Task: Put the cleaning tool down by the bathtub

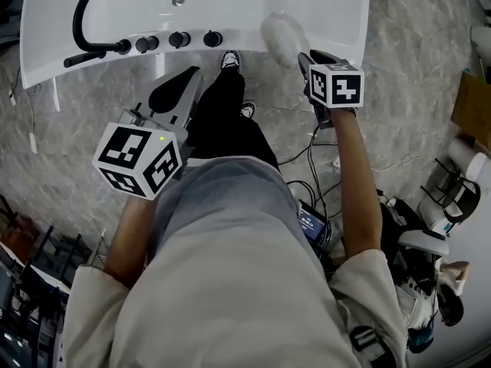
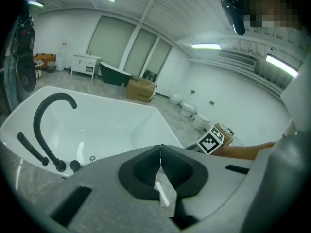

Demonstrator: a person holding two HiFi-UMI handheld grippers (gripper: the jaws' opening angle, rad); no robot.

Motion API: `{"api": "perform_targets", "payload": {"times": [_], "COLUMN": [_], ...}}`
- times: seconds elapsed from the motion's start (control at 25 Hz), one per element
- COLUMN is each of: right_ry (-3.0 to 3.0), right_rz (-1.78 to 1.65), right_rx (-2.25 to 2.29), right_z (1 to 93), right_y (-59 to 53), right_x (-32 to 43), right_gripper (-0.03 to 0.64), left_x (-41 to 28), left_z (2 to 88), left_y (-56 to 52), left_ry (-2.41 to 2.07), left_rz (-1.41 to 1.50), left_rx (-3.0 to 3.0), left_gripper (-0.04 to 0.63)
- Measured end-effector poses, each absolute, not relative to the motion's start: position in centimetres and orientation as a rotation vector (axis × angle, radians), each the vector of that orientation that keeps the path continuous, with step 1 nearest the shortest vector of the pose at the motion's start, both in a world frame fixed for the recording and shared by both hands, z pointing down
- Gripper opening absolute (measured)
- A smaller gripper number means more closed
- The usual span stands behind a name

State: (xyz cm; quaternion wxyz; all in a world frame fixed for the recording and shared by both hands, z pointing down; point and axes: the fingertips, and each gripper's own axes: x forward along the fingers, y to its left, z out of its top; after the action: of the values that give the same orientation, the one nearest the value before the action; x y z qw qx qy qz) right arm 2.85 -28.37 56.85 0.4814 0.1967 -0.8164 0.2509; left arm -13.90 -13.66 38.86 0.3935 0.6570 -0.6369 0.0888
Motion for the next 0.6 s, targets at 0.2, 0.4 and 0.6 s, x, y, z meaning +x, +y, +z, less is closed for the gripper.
{"api": "perform_targets", "payload": {"times": [0.2, 0.4, 0.6], "right_ry": [-2.028, -2.081, -2.119], "right_rz": [0.614, 0.633, 0.634], "right_rx": [0.523, 0.554, 0.612], "right_z": [54.7, 52.3, 49.8], "right_y": [-27.5, -25.5, -23.8], "right_x": [4.7, 6.4, 8.2], "right_gripper": [0.094, 0.046, 0.040], "left_x": [-12.5, -10.7, -9.4], "left_z": [38.1, 37.2, 36.2], "left_y": [-13.2, -12.0, -11.0], "left_ry": [-1.617, -1.607, -1.605], "left_rz": [0.221, 0.231, 0.227], "left_rx": [1.699, 1.730, 1.765], "left_gripper": [0.009, 0.009, 0.009]}}
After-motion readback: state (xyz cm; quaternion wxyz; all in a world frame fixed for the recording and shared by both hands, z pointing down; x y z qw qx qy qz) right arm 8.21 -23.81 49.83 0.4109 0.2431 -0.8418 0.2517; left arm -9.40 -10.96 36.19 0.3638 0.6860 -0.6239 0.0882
